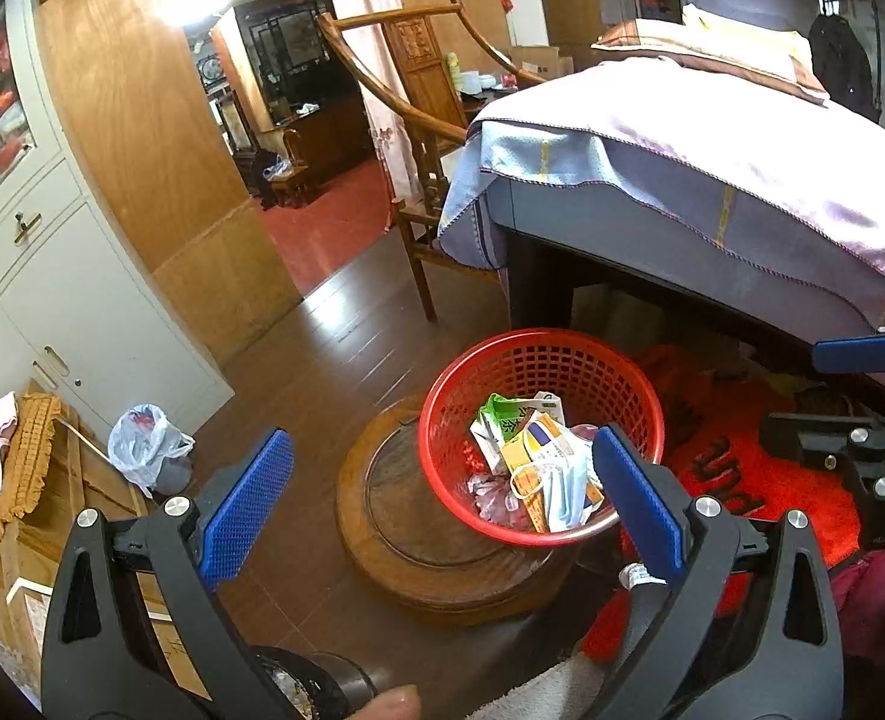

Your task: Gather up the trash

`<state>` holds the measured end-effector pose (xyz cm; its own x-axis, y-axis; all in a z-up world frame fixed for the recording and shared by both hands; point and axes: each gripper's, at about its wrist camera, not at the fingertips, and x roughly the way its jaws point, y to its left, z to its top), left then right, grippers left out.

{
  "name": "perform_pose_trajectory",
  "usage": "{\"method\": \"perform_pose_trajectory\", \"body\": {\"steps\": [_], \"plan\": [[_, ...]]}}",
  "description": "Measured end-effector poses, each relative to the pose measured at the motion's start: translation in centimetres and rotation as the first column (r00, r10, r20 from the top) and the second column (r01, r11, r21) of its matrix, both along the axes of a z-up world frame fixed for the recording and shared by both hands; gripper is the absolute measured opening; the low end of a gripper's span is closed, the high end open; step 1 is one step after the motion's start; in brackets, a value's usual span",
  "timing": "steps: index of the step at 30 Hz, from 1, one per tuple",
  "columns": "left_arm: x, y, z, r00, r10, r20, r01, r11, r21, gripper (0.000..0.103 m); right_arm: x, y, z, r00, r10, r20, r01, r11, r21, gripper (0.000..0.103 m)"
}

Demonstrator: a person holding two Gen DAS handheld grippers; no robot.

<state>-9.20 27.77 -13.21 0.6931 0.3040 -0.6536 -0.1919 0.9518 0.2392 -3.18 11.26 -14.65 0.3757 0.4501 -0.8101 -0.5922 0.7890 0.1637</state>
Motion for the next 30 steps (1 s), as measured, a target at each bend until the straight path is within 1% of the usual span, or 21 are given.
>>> {"method": "perform_pose_trajectory", "body": {"steps": [8,30], "plan": [[0.2,0.26,-0.19,1.0,0.008,-0.012,-0.008,1.0,-0.016,0.096,-0.44,0.09,0.2,1.0,0.007,0.014,-0.007,1.0,-0.007,0.075],[0.24,0.3,-0.32,1.0,0.009,-0.02,-0.009,1.0,-0.019,0.096,-0.57,0.16,0.42,1.0,0.009,0.022,-0.009,1.0,-0.009,0.075]]}}
